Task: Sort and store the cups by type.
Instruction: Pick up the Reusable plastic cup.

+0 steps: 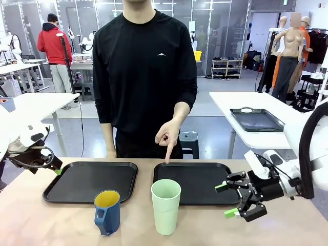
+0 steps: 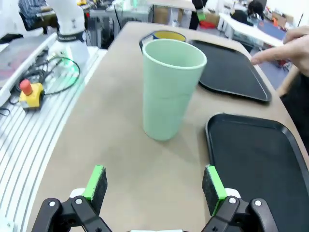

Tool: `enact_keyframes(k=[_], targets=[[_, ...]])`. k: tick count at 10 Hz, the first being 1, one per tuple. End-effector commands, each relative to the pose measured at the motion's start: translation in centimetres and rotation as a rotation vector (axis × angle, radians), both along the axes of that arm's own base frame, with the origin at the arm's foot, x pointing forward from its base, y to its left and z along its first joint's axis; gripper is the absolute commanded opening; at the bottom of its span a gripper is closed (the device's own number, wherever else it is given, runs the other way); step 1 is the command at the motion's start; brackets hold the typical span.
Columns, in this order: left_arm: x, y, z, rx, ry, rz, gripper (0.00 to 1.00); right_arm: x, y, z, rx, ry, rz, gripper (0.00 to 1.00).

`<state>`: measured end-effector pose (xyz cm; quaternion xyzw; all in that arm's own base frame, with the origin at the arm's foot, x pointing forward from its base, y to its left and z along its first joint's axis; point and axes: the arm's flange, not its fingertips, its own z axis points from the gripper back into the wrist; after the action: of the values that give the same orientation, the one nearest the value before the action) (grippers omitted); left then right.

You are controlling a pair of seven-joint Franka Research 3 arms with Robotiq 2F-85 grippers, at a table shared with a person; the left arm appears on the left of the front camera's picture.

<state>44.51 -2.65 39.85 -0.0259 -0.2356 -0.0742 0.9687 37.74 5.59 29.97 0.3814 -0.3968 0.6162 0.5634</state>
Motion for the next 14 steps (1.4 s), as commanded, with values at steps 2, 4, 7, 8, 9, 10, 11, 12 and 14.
enact_keyframes(k=[2,4,7,8,9,10,11,12,14], targets=[[0.0,0.2,0.0,-0.002,-0.001,0.004,1.0,1.4,1.1,-2.9,0.128,0.042,0.0,1.0],[0.0,0.2,0.0,-0.002,-0.001,0.004,1.0,1.7,1.8,-3.1,0.143,0.054,-0.01,1.0],[0.0,0.2,0.0,-0.002,-0.001,0.004,1.0,1.1,1.4,-3.1,0.127,0.076,0.0,1.0],[0.0,0.2,0.0,-0.002,-0.001,0.004,1.0,1.1,1.4,-3.1,0.127,0.076,0.0,1.0],[0.0,0.2,0.0,-0.002,-0.001,0.004,1.0,1.1,1.4,-3.1,0.127,0.076,0.0,1.0],[0.0,0.2,0.0,-0.002,-0.001,0.004,1.0,1.3,1.5,-3.2,0.129,0.075,-0.014,1.0],[0.0,0.2,0.0,-0.002,-0.001,0.004,1.0,1.8,2.9,-3.6,0.2,0.072,-0.001,1.0],[0.0,0.2,0.0,-0.002,-0.001,0.004,1.0,2.2,4.0,-4.4,0.207,0.082,-0.008,1.0],[0.0,0.2,0.0,-0.002,-0.001,0.004,1.0,2.4,5.9,-5.3,0.224,0.098,0.006,1.0]])
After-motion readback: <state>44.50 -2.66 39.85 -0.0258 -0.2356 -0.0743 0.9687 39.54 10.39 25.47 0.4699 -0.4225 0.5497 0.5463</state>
